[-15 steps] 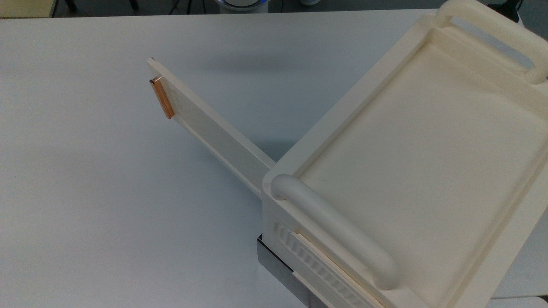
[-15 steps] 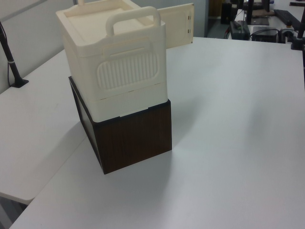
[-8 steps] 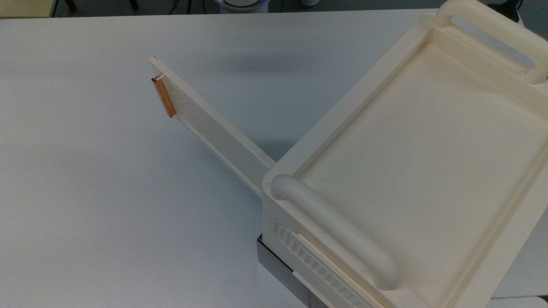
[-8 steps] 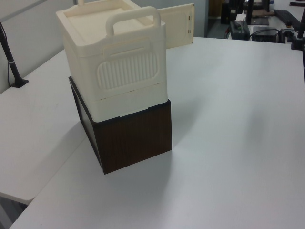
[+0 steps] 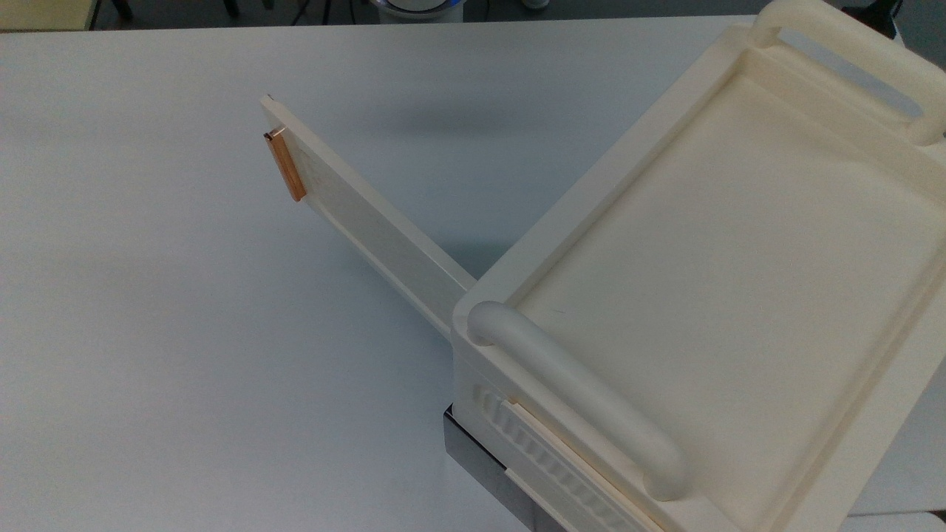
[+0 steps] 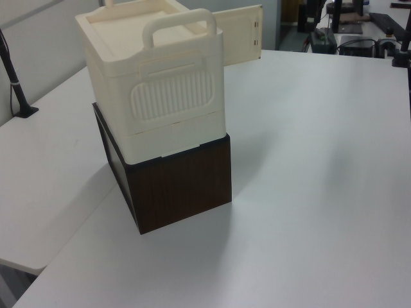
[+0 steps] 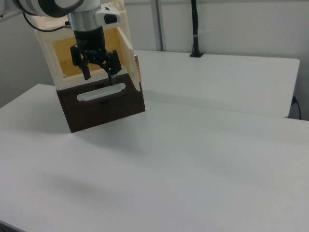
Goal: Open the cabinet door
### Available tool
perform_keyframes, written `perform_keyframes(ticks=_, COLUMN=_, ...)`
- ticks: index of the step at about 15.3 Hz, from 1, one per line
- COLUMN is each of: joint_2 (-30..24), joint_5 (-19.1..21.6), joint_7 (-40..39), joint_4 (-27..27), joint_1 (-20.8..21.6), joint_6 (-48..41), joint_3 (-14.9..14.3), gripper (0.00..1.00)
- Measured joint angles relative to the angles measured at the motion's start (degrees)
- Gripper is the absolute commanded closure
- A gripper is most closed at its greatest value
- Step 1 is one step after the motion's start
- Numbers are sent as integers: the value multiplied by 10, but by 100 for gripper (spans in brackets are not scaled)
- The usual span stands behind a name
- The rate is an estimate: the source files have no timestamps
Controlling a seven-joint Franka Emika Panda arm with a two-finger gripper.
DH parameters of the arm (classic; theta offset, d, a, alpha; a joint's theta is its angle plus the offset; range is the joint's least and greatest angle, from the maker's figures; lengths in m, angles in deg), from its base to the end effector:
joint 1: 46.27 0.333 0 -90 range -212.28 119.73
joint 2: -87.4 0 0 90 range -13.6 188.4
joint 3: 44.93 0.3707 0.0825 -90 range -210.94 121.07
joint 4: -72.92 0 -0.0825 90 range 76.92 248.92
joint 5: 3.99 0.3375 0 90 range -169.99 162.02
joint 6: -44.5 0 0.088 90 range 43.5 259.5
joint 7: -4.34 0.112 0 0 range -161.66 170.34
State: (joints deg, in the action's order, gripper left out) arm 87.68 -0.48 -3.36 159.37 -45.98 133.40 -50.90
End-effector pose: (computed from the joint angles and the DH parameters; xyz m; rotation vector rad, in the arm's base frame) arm 0.5069 -0.0432 0.6965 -3.0844 -0.0580 -0.0690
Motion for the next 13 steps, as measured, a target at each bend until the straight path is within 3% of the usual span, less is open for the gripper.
perform_keyframes(ticks=13, joint_2=0, joint_5=0, joint_7=0, joint_4=0, joint_1=0, joint_6=5, joint_3=0, gripper=0)
